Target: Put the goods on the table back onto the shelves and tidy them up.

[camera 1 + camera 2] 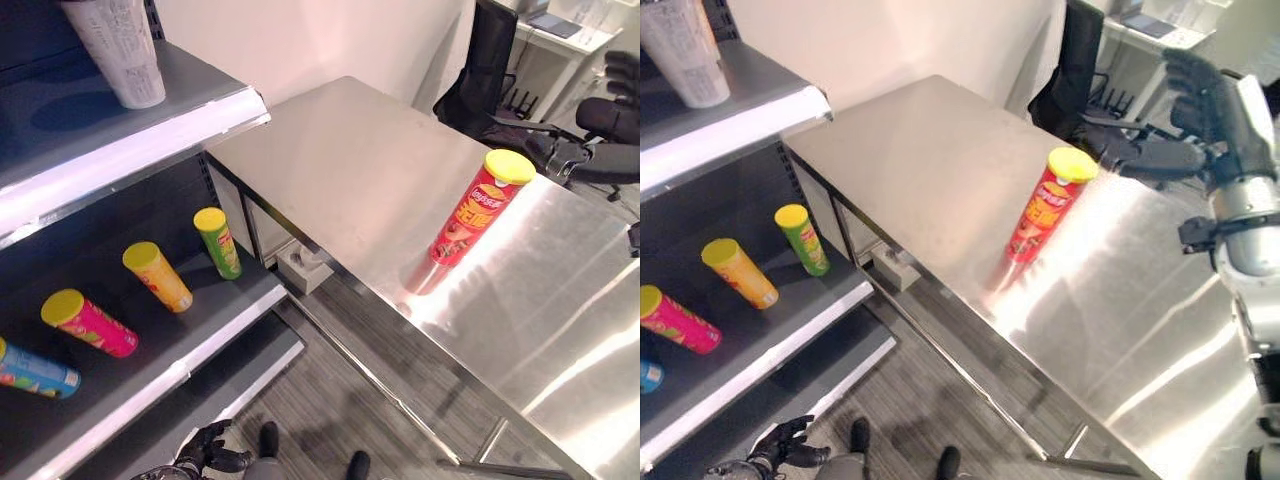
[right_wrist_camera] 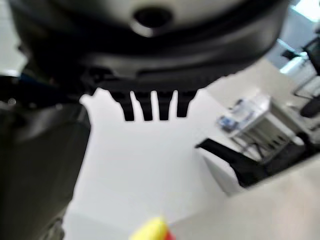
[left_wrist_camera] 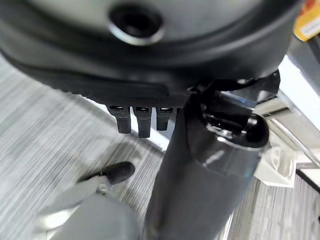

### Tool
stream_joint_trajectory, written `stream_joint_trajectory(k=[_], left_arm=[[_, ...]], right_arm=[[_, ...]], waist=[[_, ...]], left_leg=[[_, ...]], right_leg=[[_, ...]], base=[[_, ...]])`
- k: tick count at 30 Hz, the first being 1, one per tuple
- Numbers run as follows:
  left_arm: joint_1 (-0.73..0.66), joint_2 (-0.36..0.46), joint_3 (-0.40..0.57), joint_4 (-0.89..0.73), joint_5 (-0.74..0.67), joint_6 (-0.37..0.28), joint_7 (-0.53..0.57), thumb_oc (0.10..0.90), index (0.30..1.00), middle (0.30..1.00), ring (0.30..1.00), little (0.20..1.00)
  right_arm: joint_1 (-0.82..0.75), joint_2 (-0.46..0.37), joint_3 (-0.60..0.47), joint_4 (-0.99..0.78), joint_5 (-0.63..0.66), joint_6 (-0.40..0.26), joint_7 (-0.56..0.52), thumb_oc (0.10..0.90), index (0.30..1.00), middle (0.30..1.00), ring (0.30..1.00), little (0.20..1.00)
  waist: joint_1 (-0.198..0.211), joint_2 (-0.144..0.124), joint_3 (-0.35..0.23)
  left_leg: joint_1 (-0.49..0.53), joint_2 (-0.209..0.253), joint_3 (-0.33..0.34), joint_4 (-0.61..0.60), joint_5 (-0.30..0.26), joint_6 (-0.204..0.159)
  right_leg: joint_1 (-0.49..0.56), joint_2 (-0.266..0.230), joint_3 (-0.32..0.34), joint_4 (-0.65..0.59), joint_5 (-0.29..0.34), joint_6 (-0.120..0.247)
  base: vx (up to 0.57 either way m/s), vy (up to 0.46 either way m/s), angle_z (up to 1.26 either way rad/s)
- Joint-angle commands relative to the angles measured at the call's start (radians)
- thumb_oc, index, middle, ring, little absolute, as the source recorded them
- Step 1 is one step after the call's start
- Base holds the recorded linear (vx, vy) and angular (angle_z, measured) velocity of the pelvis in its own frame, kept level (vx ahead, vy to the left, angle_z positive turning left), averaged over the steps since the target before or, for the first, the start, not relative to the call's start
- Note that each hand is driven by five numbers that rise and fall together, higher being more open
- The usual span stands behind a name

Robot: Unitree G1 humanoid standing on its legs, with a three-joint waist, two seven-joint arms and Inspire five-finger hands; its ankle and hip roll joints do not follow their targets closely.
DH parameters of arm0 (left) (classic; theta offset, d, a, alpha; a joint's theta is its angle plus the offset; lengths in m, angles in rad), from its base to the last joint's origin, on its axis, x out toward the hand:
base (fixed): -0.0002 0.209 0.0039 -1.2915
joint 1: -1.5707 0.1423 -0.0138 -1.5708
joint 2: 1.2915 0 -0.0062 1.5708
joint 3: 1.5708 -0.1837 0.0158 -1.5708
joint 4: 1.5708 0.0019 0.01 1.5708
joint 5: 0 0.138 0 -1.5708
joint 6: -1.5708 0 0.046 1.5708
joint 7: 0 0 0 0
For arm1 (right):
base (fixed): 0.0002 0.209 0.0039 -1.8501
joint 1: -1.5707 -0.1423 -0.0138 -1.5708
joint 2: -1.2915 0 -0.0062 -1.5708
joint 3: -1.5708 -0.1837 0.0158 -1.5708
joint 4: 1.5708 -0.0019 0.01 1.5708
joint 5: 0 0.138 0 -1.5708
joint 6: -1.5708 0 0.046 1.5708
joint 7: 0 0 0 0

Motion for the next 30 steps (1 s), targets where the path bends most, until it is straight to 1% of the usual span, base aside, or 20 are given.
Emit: stream_joint_trajectory(k=[1, 5, 9, 13, 17, 20, 23, 26, 27, 30], left_arm=[[-0.008, 0.060, -0.013, -0.004, 0.011, -0.038, 0.012, 0.800, 0.900, 0.900, 0.900, 0.900], [0.003, 0.052, -0.014, 0.005, 0.014, -0.037, 0.011, 0.800, 0.900, 0.900, 0.900, 0.900], [0.010, 0.047, -0.016, 0.014, 0.017, -0.036, 0.007, 0.800, 0.900, 0.900, 0.900, 0.900], [0.017, 0.044, -0.014, 0.007, 0.016, -0.034, 0.004, 0.800, 0.900, 0.900, 0.900, 0.900], [0.021, 0.038, -0.012, 0.006, 0.017, -0.030, 0.004, 0.800, 0.900, 0.900, 0.900, 0.900], [0.020, 0.037, -0.010, 0.006, 0.016, -0.030, 0.004, 0.800, 0.900, 0.900, 0.900, 0.900], [0.024, 0.035, -0.009, 0.000, 0.018, -0.029, 0.002, 0.800, 0.900, 0.900, 0.900, 0.900], [0.024, 0.037, -0.012, -0.004, 0.025, -0.031, -0.003, 0.800, 0.900, 0.900, 0.900, 0.900], [0.022, 0.038, -0.016, -0.007, 0.029, -0.033, -0.005, 0.800, 0.900, 0.900, 0.900, 0.900], [0.019, 0.036, -0.019, -0.010, 0.034, -0.035, -0.010, 0.800, 0.900, 0.900, 0.900, 0.900]], right_arm=[[-0.149, -0.042, -0.036, -0.022, 0.024, -0.058, -0.038, 0.800, 0.900, 0.900, 0.900, 0.900], [-0.167, -0.013, 0.012, -0.009, 0.028, -0.048, -0.023, 0.800, 0.900, 0.900, 0.900, 0.900], [-0.151, 0.004, 0.020, -0.006, 0.029, -0.039, -0.007, 0.800, 0.900, 0.900, 0.900, 0.900], [-0.134, 0.034, 0.004, -0.021, 0.046, -0.041, -0.005, 0.800, 0.900, 0.900, 0.900, 0.900], [-0.125, 0.057, -0.026, -0.069, 0.073, -0.056, -0.010, 0.800, 0.900, 0.900, 0.900, 0.900], [-0.114, 0.061, -0.032, -0.089, 0.083, -0.058, -0.001, 0.800, 0.900, 0.900, 0.900, 0.900], [-0.085, 0.057, -0.034, -0.114, 0.084, -0.053, 0.022, 0.800, 0.900, 0.900, 0.900, 0.900], [-0.054, 0.022, 0.002, -0.130, 0.078, -0.036, 0.069, 0.800, 0.900, 0.900, 0.900, 0.900], [-0.038, 0.010, 0.021, -0.139, 0.099, -0.030, 0.099, 0.800, 0.900, 0.900, 0.900, 0.900], [0.001, -0.017, 0.020, -0.142, 0.071, -0.023, 0.116, 0.800, 0.900, 0.900, 0.900, 0.900]], waist=[[0.052, -0.040, -0.061], [0.056, -0.042, -0.071], [0.055, -0.047, -0.078], [0.055, -0.045, -0.083], [0.054, -0.040, -0.087], [0.053, -0.039, -0.088], [0.052, -0.037, -0.089], [0.048, -0.039, -0.086], [0.046, -0.038, -0.084], [0.037, -0.036, -0.083]], left_leg=[[0.076, 0.042, 0.041, -0.004, -0.082, -0.068], [0.123, 0.043, 0.075, -0.025, -0.088, -0.061], [0.140, 0.042, 0.090, -0.031, -0.096, -0.056], [0.147, 0.038, 0.092, -0.034, -0.102, -0.051], [0.152, 0.039, 0.093, -0.036, -0.104, -0.050], [0.153, 0.040, 0.093, -0.037, -0.104, -0.050], [0.154, 0.040, 0.095, -0.037, -0.105, -0.051], [0.153, 0.042, 0.097, -0.037, -0.103, -0.053], [0.153, 0.042, 0.097, -0.037, -0.102, -0.054], [0.149, 0.043, 0.095, -0.037, -0.100, -0.054]], right_leg=[[0.010, -0.019, 0.002, 0.014, -0.057, 0.064], [0.020, -0.022, 0.021, 0.014, -0.054, 0.067], [0.026, -0.026, 0.026, 0.014, -0.052, 0.073], [0.025, -0.027, 0.028, 0.014, -0.052, 0.075], [0.027, -0.030, 0.024, 0.014, -0.053, 0.077], [0.025, -0.030, 0.023, 0.014, -0.053, 0.077], [0.025, -0.031, 0.022, 0.014, -0.054, 0.077], [0.023, -0.030, 0.020, 0.014, -0.053, 0.077], [0.022, -0.031, 0.019, 0.014, -0.052, 0.077], [0.020, -0.031, 0.018, 0.014, -0.053, 0.079]], base=[[0.08, 0.072, -0.06], [0.06, 0.056, -0.01], [0.05, 0.040, -0.07], [0.02, 0.017, -0.07], [0.01, 0.012, -0.06], [0.00, 0.000, 0.00], [0.00, 0.000, 0.00], [0.00, 0.000, 0.00], [0.00, 0.000, 0.00], [0.00, 0.000, 0.00]])
